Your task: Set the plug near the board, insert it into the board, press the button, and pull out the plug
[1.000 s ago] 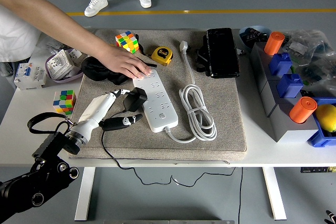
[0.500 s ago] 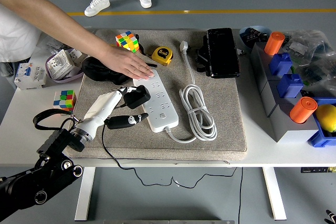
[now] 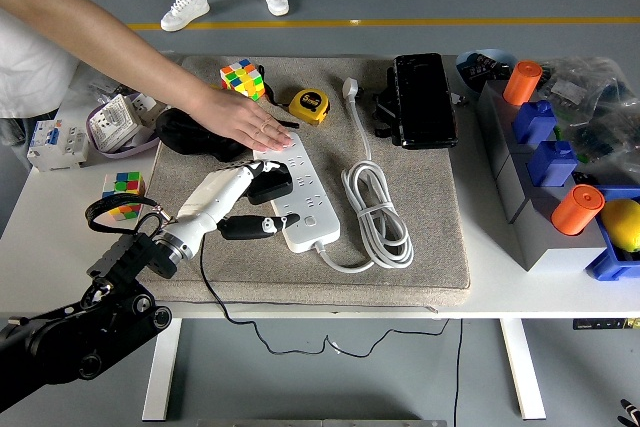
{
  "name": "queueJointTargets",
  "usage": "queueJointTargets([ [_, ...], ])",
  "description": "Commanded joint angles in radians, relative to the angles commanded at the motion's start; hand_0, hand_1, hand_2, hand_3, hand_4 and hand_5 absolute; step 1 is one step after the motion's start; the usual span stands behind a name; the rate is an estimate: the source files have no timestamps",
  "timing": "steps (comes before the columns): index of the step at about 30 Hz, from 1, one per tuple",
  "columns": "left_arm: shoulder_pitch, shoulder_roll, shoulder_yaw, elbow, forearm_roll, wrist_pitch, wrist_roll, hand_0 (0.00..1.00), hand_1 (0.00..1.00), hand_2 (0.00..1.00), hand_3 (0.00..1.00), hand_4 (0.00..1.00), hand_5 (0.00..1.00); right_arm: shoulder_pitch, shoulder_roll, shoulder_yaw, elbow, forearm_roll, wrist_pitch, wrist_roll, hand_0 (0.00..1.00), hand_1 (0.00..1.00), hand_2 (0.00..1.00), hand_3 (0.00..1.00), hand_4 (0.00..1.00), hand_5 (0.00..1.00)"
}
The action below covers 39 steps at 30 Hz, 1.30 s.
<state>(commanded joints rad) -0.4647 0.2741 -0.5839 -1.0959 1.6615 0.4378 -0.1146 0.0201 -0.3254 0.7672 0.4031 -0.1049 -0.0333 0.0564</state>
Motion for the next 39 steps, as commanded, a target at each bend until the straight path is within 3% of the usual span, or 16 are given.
queueJointTargets([
  [9,-0.019,-0.008,0.012,0.014,0.004,-0.016,0.030,0.786,0.811,0.817,0.759,0.894,0.590,0.000,-0.001,-0.001,0.001,0.000,0.000,0.000,0.612,0.667,0.667,0.547,0.828,0.498],
  [25,-0.004,0.006,-0.032,-0.017,-0.010,-0.013,0.021,0.774,0.802,0.811,0.752,0.900,0.598,0.000,0.000,0.003,0.002,0.005,-0.001,0.008,0.611,0.667,0.667,0.547,0.826,0.495],
  [32,0.019,0.023,-0.072,-0.097,-0.012,-0.013,0.022,0.773,0.803,0.814,0.753,0.904,0.604,-0.001,0.000,0.002,0.001,0.006,-0.001,0.009,0.611,0.666,0.667,0.546,0.826,0.495],
  [33,0.024,0.030,-0.080,-0.125,-0.016,-0.014,0.025,0.696,0.754,0.782,0.749,0.906,0.601,-0.001,0.000,0.003,0.001,0.005,-0.001,0.009,0.611,0.666,0.667,0.544,0.825,0.494],
  [38,0.037,0.057,-0.100,-0.263,-0.053,-0.055,0.083,0.696,0.754,0.782,0.749,0.906,0.601,-0.002,0.000,0.006,0.000,0.004,0.000,0.008,0.611,0.666,0.667,0.544,0.825,0.494],
  [39,0.038,0.060,-0.103,-0.294,-0.060,-0.071,0.103,0.226,0.342,0.467,0.648,0.875,0.363,-0.002,0.000,0.006,0.000,0.004,0.000,0.008,0.610,0.666,0.667,0.544,0.825,0.495],
])
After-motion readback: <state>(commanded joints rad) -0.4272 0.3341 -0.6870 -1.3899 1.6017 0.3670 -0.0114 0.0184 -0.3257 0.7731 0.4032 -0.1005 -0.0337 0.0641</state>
